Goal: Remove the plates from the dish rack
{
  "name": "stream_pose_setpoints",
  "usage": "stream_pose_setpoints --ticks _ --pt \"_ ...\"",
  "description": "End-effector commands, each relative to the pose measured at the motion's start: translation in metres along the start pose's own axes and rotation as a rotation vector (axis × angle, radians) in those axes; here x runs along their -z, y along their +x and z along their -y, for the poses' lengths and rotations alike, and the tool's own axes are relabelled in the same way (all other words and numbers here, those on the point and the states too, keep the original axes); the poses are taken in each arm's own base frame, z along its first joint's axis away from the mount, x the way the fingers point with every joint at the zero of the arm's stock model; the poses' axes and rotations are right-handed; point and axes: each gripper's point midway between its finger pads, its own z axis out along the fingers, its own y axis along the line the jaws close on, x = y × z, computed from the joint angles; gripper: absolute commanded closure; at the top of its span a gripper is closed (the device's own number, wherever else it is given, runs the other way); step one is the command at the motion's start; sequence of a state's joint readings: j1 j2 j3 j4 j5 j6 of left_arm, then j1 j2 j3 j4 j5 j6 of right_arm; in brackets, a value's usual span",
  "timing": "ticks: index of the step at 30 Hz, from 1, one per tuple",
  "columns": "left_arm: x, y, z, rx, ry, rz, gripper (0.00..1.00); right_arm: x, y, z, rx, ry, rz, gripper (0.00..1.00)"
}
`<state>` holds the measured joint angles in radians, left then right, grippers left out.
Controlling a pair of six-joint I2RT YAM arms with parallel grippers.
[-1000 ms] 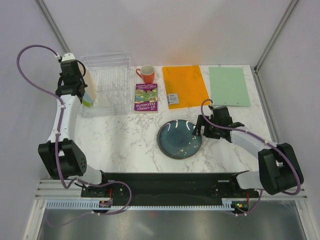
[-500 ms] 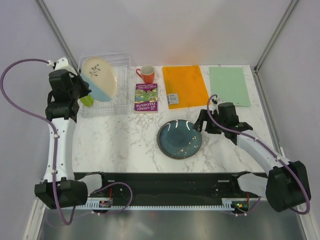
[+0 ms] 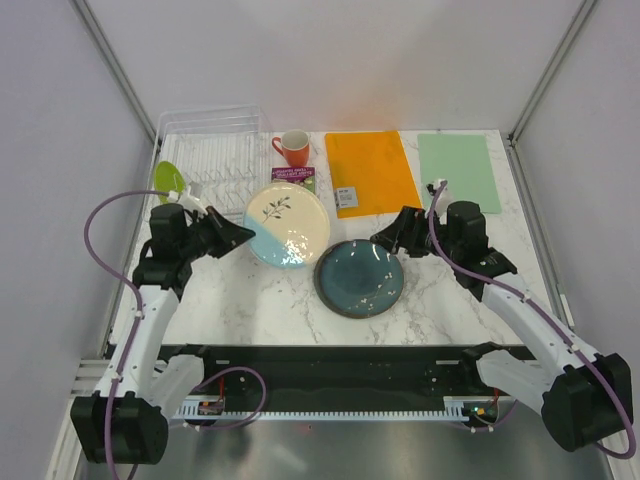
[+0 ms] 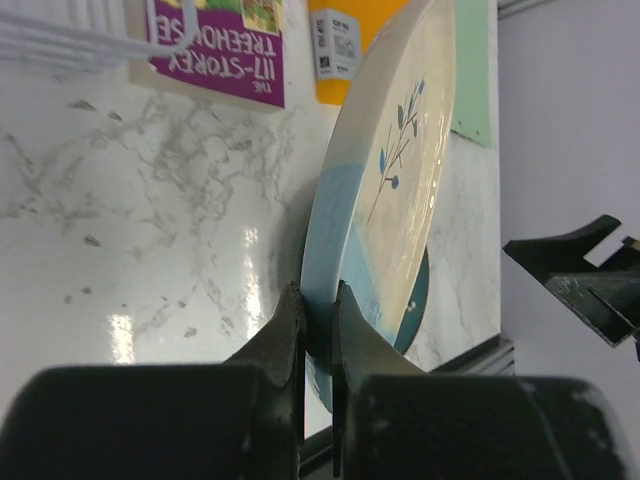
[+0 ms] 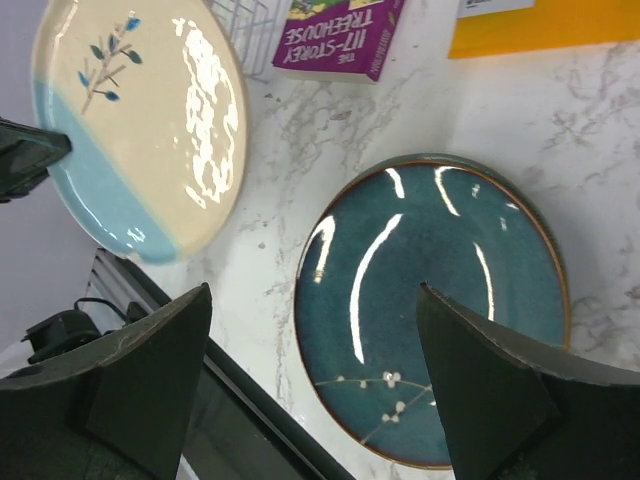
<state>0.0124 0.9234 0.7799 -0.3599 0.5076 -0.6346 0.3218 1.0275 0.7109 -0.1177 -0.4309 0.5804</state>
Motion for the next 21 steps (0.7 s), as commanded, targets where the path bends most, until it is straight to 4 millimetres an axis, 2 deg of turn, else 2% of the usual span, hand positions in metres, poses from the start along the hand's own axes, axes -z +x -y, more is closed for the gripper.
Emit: stream_pose_setpoints --ticks 1,6,11,14,16,19,21 --pt "0.025 -0.014 0.09 -0.026 0.343 0.099 0.98 -0.004 -0.003 -0.027 -0.01 -0.127 0.039 0.1" --pt "0.023 0.015 0.104 -0.026 0.379 0.045 0.98 -0.017 0.009 -0.033 -0.035 -0.173 0.015 0.1" --pt "0.012 0.038 0.101 -0.01 0.364 0.002 0.98 -0.022 0.015 -0.037 -0.04 -0.202 0.003 0.1" --pt "0.007 0.046 0.098 -0.007 0.354 -0.009 0.98 -0.023 0.016 -0.039 -0.039 -0.212 -0.001 0.1" --pt "0.005 0.049 0.099 -0.003 0.355 -0.016 0.98 -0.025 0.017 -0.038 -0.043 -0.215 -0.008 0.11" --pt "0.002 0.056 0.101 -0.001 0.363 -0.036 0.98 -0.029 0.023 -0.04 -0.06 -0.243 -0.026 0.23" --pt "0.001 0.06 0.102 0.0 0.365 -0.048 0.98 -0.033 0.028 -0.04 -0.073 -0.262 -0.043 0.23"
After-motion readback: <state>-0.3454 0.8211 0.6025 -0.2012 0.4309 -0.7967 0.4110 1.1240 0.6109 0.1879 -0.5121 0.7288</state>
